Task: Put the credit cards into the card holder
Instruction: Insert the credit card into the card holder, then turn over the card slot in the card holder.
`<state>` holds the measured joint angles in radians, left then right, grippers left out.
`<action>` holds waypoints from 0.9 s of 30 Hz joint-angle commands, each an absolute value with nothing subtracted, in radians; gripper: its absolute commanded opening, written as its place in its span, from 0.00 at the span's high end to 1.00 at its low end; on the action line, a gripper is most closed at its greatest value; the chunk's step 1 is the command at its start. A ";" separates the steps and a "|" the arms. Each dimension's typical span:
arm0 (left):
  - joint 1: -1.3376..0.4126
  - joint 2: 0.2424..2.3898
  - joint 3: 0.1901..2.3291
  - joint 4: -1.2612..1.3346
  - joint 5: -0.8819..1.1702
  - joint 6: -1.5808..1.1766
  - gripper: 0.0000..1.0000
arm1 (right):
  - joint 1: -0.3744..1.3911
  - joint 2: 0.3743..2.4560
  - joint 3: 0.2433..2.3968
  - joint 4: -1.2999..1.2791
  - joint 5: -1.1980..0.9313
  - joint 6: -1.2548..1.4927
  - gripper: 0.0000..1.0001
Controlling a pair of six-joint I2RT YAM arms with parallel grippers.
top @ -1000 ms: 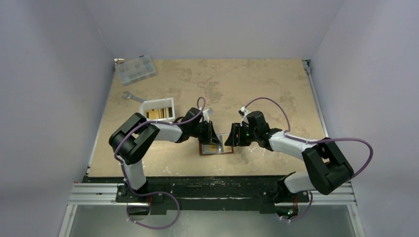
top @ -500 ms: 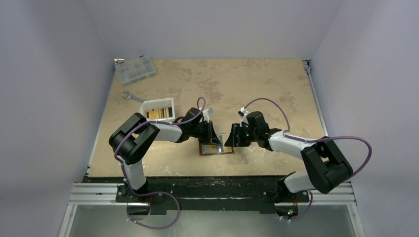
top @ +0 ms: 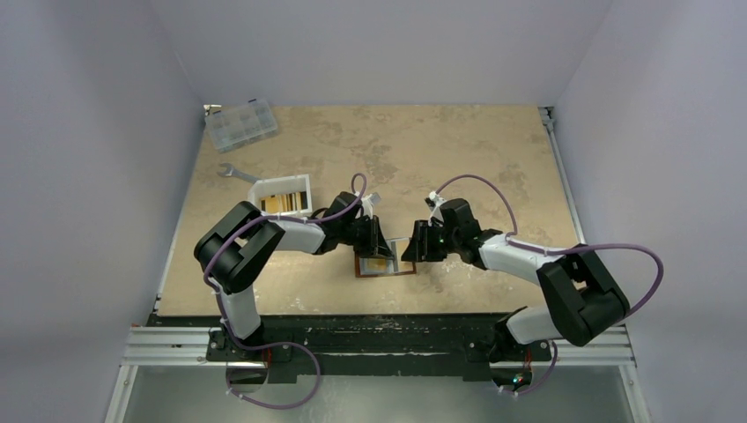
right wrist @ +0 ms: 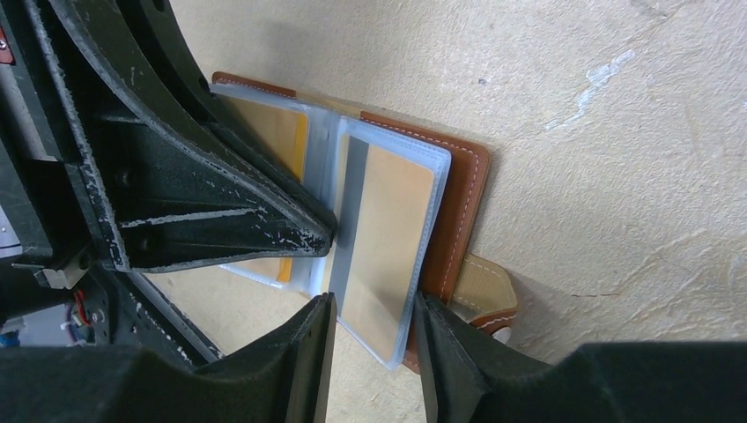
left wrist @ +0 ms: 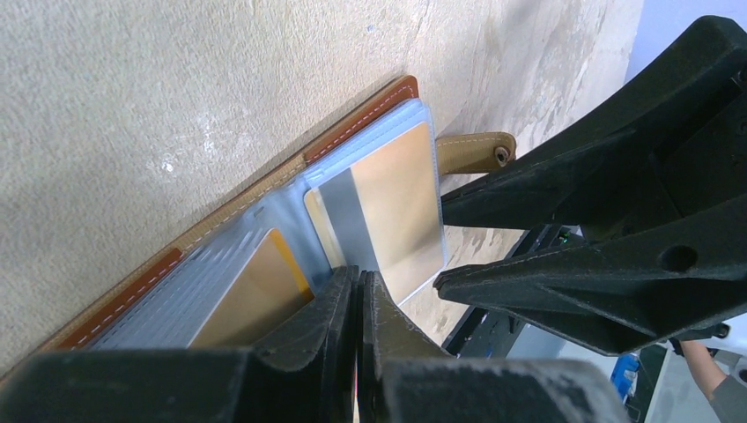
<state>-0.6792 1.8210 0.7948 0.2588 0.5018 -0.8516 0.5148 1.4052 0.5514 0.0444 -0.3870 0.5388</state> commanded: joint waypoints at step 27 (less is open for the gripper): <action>-0.623 1.726 0.773 0.267 0.575 -0.839 0.90 | 0.515 1.423 0.574 0.077 -0.443 0.557 0.53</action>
<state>-0.6098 1.6848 0.7704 0.2276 0.5362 -0.8463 0.5152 1.4143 0.5564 0.0597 -0.4355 0.5426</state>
